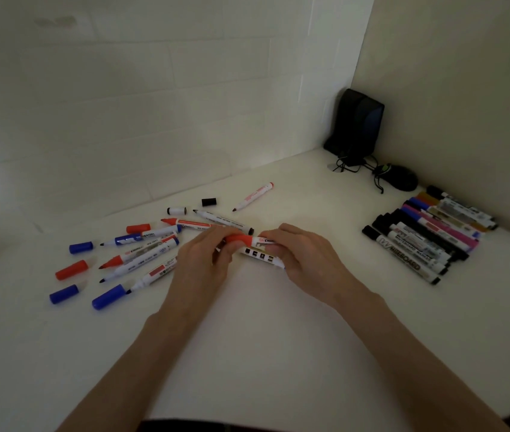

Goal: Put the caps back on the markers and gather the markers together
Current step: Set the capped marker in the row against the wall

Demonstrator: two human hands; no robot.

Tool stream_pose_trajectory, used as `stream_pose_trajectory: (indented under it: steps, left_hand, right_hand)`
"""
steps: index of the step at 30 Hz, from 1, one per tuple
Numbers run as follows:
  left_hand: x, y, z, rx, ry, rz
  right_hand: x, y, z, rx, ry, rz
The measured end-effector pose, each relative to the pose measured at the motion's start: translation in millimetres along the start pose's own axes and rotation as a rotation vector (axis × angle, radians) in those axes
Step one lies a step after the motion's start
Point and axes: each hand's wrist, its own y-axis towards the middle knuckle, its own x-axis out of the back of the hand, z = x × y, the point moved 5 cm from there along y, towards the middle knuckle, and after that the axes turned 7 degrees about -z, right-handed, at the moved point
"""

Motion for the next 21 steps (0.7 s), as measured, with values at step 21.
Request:
stream_pose_trajectory:
  steps: [21]
  left_hand:
    - [-2,-3,-12,0.031,0.069,-0.015]
  right_hand:
    - [98,-81,-117,-0.518,-0.375,-0.179]
